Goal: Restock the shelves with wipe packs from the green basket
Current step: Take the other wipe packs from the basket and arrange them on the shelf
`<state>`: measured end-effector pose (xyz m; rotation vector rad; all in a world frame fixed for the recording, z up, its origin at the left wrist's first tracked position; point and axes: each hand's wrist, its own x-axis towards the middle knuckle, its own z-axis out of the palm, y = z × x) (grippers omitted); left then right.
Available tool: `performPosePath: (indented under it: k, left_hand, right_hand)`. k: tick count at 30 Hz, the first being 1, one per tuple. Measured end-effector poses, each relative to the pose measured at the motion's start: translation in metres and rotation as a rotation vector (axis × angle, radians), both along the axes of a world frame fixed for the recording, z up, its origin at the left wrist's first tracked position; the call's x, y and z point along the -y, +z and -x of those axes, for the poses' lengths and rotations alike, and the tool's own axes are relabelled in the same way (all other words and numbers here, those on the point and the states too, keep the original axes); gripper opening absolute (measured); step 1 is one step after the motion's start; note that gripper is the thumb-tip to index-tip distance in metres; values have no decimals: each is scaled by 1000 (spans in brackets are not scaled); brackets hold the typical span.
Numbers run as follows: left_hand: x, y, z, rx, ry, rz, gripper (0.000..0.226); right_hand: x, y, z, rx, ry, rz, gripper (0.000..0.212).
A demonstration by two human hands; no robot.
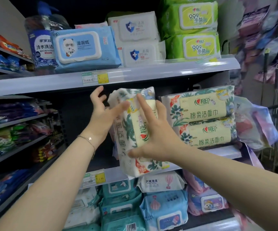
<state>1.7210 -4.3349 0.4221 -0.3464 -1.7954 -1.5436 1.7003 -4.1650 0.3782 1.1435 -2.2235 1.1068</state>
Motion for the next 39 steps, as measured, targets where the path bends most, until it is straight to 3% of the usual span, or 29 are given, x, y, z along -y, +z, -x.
performPosePath:
  k: [2,6,10,12,16,20,25,30,35,39]
  left_hand:
    - [-1,-2,-9,104,-51,167,161]
    - [11,-18,-30,211,-13,456,145]
    - [36,-40,-53,147,95,495,137]
    - [40,-50,-56,138,162,474,137]
    - [38,-57,-43,77,241,317,126]
    - [47,-56,-26,-26,164,5,95]
    - [52,-49,5,-40,77,-311,51]
    - [51,-40,37,-37,43,-336,23]
    - [66,-37,57,-7,109,-226,24]
    - [77,-46,55,28,103,-164,32]
  right_hand:
    - [2,-2,-1,143,39,188,133]
    - [7,-3,-4,427,38,479,125]
    - [19,-1,-3,704,137,717,115]
    - [29,4,1,825,126,794,119]
    - [44,10,4,849,28,758,126]
    - [41,0,13,738,47,650,103]
    - [21,-7,39,406,77,469,78]
    - [8,-6,69,145,-157,163,84]
    - [12,-8,88,-244,-440,-164,84]
    - [18,-12,88,-354,-524,-369,81]
